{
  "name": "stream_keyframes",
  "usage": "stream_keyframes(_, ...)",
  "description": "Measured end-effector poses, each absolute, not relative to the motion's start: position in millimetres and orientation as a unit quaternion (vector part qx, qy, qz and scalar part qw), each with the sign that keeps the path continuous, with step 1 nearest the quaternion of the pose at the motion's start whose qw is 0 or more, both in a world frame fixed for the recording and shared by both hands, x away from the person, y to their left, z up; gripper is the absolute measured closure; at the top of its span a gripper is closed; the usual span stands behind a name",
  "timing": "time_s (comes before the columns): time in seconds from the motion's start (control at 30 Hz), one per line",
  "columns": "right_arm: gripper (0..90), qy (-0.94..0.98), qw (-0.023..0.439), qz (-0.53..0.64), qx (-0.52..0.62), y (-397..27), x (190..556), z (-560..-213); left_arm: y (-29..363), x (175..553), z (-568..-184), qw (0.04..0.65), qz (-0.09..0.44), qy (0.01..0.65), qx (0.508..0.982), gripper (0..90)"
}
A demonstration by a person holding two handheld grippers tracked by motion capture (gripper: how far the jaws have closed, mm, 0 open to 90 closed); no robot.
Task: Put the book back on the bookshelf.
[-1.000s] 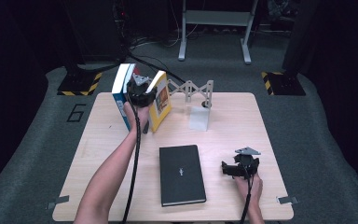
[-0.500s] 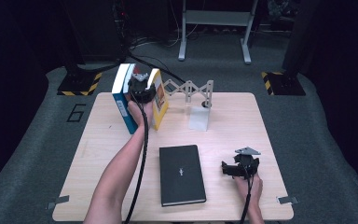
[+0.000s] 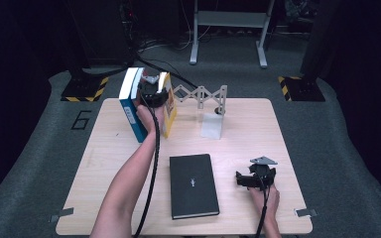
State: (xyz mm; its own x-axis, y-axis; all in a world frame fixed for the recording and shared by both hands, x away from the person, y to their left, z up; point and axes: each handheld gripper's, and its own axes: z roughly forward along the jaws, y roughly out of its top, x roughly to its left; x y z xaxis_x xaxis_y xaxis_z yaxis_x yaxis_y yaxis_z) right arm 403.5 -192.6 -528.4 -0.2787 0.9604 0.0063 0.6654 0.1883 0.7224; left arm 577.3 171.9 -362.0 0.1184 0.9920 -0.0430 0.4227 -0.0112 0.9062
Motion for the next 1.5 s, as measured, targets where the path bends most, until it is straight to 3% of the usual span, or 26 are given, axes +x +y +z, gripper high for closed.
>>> stream_keyframes(0.53, 3.7, 0.736, 0.235, 0.314, 0.551, -193, 403, -528, 175, 556, -353, 0.415, 0.362, 0.536, 0.640, 37.8)
stream_keyframes(0.6, 3.8, 0.734, 0.234, 0.316, 0.554, -192, 403, -528, 177, 559, -357, 0.411, 0.343, 0.535, 0.654, 44.5)
stream_keyframes(0.67, 3.8, 0.734, 0.234, 0.316, 0.554, -192, 403, -528, 178, 560, -361, 0.418, 0.325, 0.541, 0.654, 63.3)
stream_keyframes(0.73, 3.8, 0.734, 0.234, 0.316, 0.554, -192, 403, -528, 181, 561, -365, 0.427, 0.314, 0.554, 0.642, 72.4)
stream_keyframes(0.97, 3.8, 0.734, 0.234, 0.316, 0.553, -192, 403, -528, 193, 562, -366, 0.462, 0.267, 0.607, 0.589, 75.5)
stream_keyframes(1.07, 3.9, 0.734, 0.234, 0.316, 0.553, -192, 404, -528, 194, 563, -367, 0.458, 0.268, 0.610, 0.588, 75.3)
stream_keyframes(1.17, 3.9, 0.734, 0.234, 0.316, 0.553, -192, 403, -528, 193, 563, -367, 0.450, 0.279, 0.610, 0.590, 70.8)
stream_keyframes(1.27, 4.0, 0.734, 0.234, 0.316, 0.553, -192, 403, -528, 190, 563, -366, 0.436, 0.284, 0.602, 0.605, 57.1)
stream_keyframes(1.5, 4.1, 0.734, 0.234, 0.317, 0.554, -192, 403, -528, 184, 553, -367, 0.432, 0.303, 0.581, 0.620, 44.5)
